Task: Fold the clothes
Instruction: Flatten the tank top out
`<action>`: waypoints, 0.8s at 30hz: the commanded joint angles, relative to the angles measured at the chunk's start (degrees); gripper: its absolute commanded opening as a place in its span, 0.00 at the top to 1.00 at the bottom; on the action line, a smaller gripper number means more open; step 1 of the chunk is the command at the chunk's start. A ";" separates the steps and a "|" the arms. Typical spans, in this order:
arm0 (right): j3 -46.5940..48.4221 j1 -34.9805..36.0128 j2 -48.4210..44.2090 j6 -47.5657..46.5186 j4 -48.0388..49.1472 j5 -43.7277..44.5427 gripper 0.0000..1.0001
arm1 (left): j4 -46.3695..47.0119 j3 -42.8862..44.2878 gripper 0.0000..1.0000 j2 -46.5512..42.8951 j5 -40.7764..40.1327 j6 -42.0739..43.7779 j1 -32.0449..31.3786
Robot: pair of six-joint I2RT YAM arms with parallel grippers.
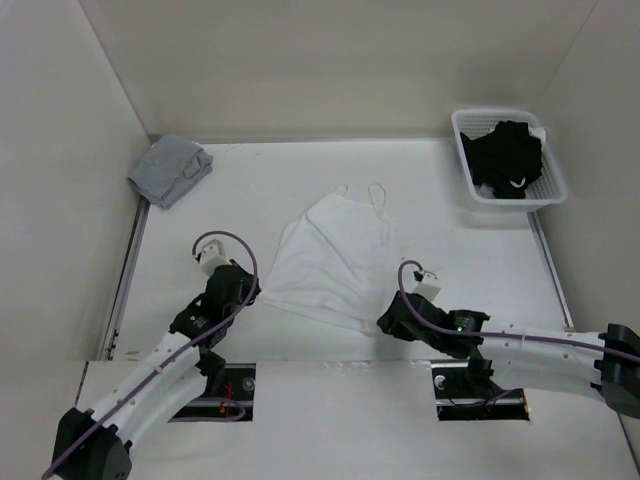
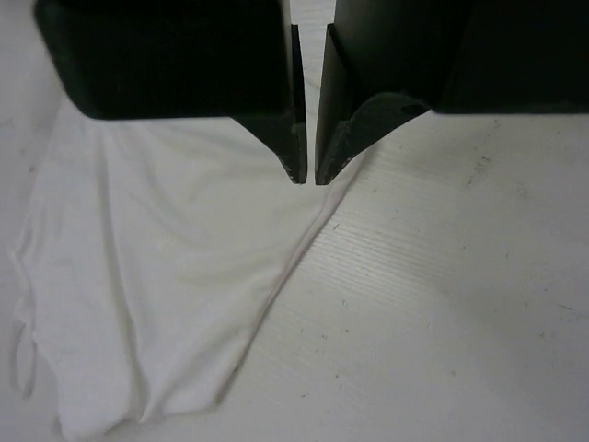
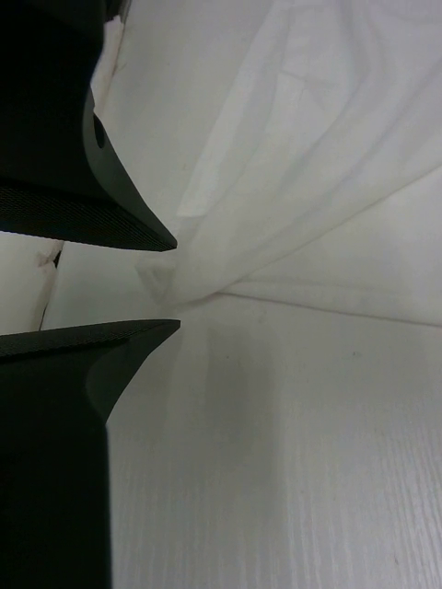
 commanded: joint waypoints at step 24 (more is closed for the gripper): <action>-1.24 -3.49 -4.30 4.99 -2.09 3.98 0.51 | 0.37 4.07 0.62 12.75 0.79 3.07 -4.47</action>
